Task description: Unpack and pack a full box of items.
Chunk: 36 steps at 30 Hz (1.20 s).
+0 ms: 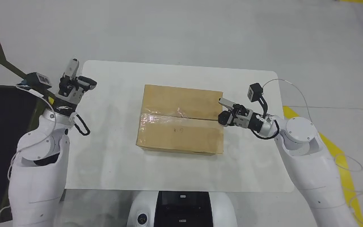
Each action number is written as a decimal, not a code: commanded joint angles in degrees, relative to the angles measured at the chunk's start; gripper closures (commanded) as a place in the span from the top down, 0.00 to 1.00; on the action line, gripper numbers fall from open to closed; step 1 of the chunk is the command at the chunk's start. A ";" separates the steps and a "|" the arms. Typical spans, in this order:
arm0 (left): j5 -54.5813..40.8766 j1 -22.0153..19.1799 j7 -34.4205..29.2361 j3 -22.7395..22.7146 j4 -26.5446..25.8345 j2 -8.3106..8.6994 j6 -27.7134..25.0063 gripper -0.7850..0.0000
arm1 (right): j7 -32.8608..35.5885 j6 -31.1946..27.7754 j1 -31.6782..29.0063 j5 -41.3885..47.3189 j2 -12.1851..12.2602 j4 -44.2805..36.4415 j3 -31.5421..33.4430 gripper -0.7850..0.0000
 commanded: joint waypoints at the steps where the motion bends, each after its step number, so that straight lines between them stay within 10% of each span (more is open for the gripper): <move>1: -0.46 -0.35 0.05 0.15 0.71 -0.05 0.06 1.00 | 0.00 0.00 0.00 0.00 0.00 0.00 0.00 1.00; 36: -0.46 -0.35 0.05 0.15 0.71 -0.05 0.06 1.00 | -0.72 2.54 4.41 1.76 -0.44 -7.30 -2.99 1.00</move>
